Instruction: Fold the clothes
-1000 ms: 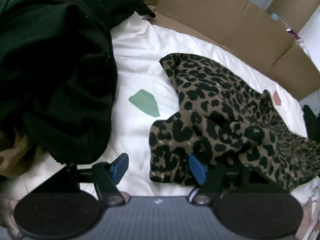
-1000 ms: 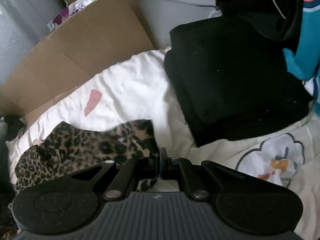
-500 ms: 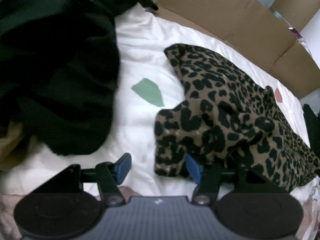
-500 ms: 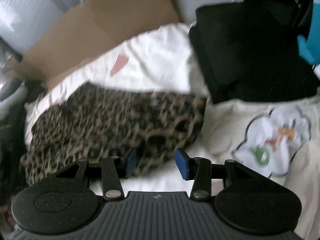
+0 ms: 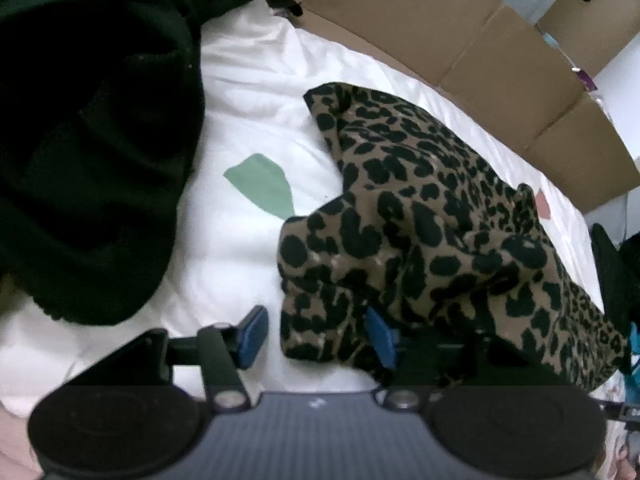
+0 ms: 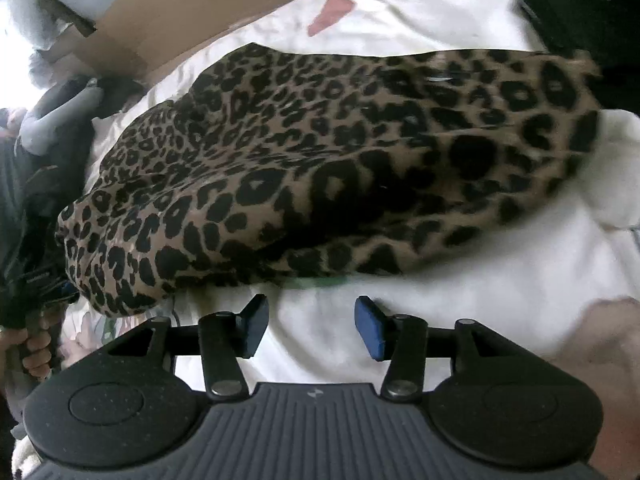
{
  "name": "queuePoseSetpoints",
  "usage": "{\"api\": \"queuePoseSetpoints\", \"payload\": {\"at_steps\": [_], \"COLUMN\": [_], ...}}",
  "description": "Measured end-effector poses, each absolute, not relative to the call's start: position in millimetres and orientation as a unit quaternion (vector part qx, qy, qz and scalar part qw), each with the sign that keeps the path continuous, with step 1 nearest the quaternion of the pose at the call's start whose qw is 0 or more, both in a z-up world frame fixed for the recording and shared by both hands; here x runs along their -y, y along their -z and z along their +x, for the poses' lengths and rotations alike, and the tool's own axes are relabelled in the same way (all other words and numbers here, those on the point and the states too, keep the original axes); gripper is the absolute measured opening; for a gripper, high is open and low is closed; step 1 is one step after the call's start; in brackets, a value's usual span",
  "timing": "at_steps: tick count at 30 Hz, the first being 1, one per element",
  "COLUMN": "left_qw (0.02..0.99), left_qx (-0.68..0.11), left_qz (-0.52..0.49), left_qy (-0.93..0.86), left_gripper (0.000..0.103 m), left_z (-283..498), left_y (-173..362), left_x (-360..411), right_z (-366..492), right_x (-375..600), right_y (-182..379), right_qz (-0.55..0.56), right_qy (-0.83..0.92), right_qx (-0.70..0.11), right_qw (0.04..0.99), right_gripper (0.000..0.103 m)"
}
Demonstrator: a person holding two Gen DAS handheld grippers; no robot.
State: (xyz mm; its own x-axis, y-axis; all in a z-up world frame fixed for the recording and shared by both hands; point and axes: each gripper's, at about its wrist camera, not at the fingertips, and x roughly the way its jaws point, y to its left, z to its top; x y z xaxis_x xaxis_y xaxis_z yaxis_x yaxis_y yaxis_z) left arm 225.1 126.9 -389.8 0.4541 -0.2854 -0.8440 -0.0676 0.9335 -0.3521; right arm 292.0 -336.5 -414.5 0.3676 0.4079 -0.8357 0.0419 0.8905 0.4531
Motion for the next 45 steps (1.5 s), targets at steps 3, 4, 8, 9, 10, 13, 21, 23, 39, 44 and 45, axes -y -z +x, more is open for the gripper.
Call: {"api": "queuePoseSetpoints", "payload": {"at_steps": [3,4,8,9,10,13,21,23,39,44,45], "left_qw": [0.836,0.836,0.835,0.835,0.834,0.834,0.835,0.836,0.849,0.856,0.857], "left_qx": [-0.517,-0.517,-0.516,-0.516,-0.515,-0.513,-0.51,-0.509,-0.478,-0.467,-0.465], "left_qz": [-0.17,-0.17,-0.177,-0.18,-0.182,-0.188,-0.189,-0.19,-0.211,-0.201,-0.198], "left_qy": [0.068,0.069,0.07,0.071,0.074,0.081,0.079,0.076,0.077,0.098,0.102], "left_gripper": [0.057,0.057,0.057,0.057,0.055,0.039,0.017,0.016,0.012,0.012,0.012], "left_z": [227,228,233,234,235,237,237,236,183,151,145], "left_y": [390,391,393,394,395,396,388,384,305,266,259], "left_x": [-126,-126,-125,-125,-124,-120,-118,-119,-138,-134,-132], "right_z": [300,303,311,311,312,314,331,336,306,283,279], "right_x": [330,328,320,318,316,307,286,285,317,327,328], "right_y": [417,419,423,424,424,424,420,421,367,339,333], "right_qz": [0.206,0.204,0.192,0.192,0.191,0.19,0.164,0.163,0.203,0.202,0.201], "right_qy": [-0.119,-0.12,-0.123,-0.125,-0.127,-0.133,-0.137,-0.132,-0.15,-0.155,-0.156], "right_qx": [-0.532,-0.529,-0.518,-0.514,-0.509,-0.497,-0.463,-0.464,-0.474,-0.466,-0.465], "right_qw": [0.812,0.815,0.824,0.827,0.829,0.836,0.86,0.861,0.844,0.847,0.848], "right_gripper": [0.063,0.066,0.069,0.073,0.077,0.085,0.07,0.043,0.0,0.0,0.0]}}
